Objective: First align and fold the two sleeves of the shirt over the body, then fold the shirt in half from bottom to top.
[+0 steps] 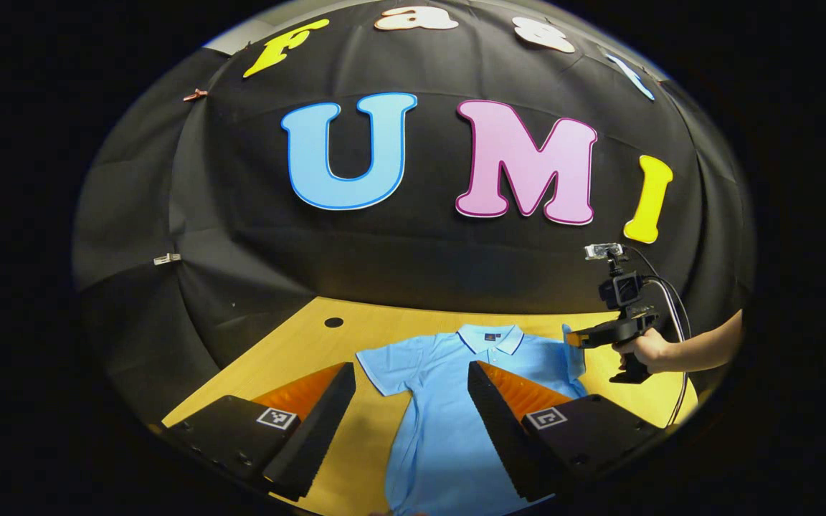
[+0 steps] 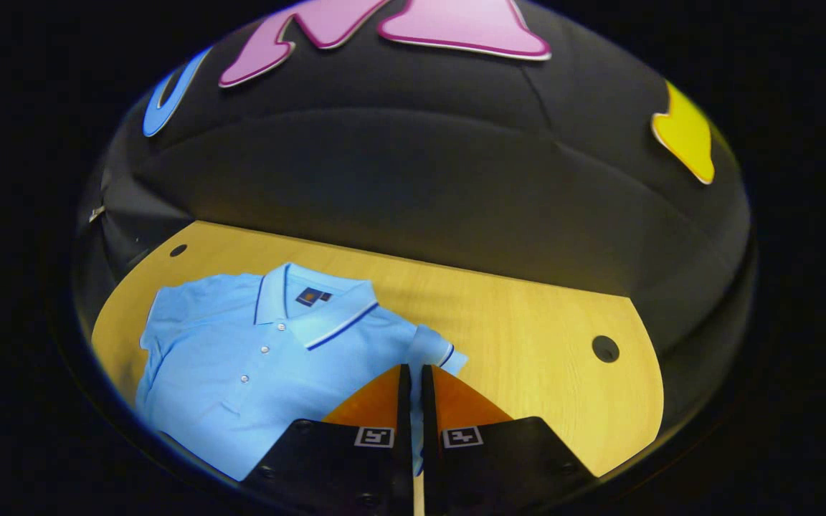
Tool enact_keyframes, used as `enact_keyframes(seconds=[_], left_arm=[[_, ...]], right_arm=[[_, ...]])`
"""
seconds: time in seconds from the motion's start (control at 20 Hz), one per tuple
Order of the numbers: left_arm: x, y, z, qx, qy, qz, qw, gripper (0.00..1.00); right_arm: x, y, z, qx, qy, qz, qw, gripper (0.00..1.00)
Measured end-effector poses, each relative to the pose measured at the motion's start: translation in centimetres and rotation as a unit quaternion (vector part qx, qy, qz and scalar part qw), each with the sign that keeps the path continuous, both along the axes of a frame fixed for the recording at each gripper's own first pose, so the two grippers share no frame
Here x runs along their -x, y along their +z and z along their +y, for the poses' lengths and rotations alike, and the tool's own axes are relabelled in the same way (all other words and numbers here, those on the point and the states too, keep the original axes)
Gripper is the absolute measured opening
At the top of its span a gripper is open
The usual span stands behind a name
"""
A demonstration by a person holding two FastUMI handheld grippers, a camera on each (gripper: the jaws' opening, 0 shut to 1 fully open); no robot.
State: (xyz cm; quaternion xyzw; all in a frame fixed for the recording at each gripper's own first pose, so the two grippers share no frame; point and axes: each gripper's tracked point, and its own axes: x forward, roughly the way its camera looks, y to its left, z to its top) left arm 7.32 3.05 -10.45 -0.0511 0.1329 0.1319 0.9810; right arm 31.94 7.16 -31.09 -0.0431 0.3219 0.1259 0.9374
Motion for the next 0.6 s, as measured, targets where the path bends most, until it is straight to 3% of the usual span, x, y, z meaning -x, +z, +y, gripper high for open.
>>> enact_keyframes(seconds=[0.2, 0.3, 0.35, 0.45, 0.5, 0.55, 0.6], left_arm=[[0.8, -0.5, 1.0, 0.008, 0.013, 0.002, 1.0, 1.0], [0.8, -0.8, 1.4, 0.014, 0.019, 0.003, 1.0, 1.0], [0.7, -0.9, 1.6, 0.017, 0.021, 0.003, 1.0, 1.0], [0.0, -1.3, 2.0, 0.023, 0.021, 0.003, 1.0, 1.0], [-0.4, -1.6, 2.0, 0.026, 0.019, 0.004, 0.999, 1.0], [-1.1, -1.9, 2.2, 0.029, 0.018, 0.005, 0.999, 0.99], [-1.9, -2.3, 2.5, 0.032, 0.017, 0.006, 0.999, 0.99]], right_arm=[[1.4, 0.0, 5.7, -0.005, 0.043, 0.009, 0.999, 0.1], [2.5, -1.0, 8.6, -0.023, 0.07, 0.026, 0.997, 0.22], [3.2, -1.0, 9.4, -0.029, 0.082, 0.033, 0.996, 0.44], [4.0, -0.8, 10.8, -0.038, 0.103, 0.035, 0.993, 0.71], [4.3, -0.5, 10.8, -0.038, 0.107, 0.032, 0.993, 0.76], [4.4, -0.3, 10.6, -0.038, 0.107, 0.029, 0.993, 0.96], [4.7, 0.2, 10.1, -0.04, 0.104, 0.026, 0.993, 0.98]])
